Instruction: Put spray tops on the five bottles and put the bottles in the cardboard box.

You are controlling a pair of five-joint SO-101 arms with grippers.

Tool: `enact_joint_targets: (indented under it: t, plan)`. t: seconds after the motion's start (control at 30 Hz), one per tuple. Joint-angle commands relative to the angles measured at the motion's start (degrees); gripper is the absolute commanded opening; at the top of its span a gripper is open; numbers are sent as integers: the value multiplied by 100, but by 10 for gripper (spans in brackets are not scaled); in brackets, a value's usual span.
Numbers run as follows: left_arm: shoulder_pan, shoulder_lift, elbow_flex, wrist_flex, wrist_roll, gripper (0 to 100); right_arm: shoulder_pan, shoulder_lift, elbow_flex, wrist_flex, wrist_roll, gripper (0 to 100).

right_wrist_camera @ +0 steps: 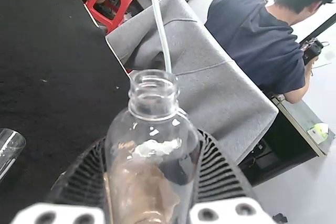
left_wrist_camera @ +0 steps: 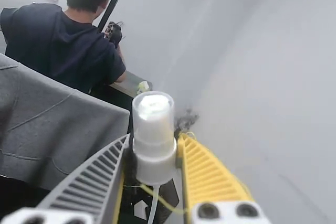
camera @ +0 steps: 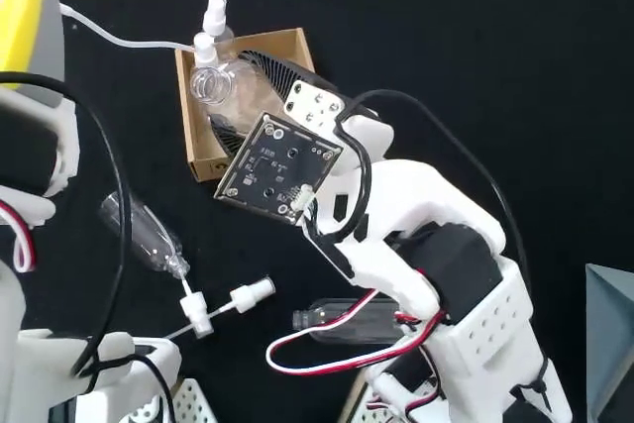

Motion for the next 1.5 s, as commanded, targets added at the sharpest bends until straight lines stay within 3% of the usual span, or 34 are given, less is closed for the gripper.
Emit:
enact_joint_targets:
  t: [0.0, 0.67, 0.87, 1.47]
  plan:
    - [84, -26, -171, 26, -35, 30, 26, -66, -84, -193, 35, 13]
    - [101, -299, -110, 88, -35, 30, 0, 75, -84, -193, 35, 13]
    - [787, -299, 119, 70, -70, 30, 0, 75, -84, -193, 35, 13]
    - [804, -316, 708, -193, -79, 30, 0, 22, -110, -158, 35, 13]
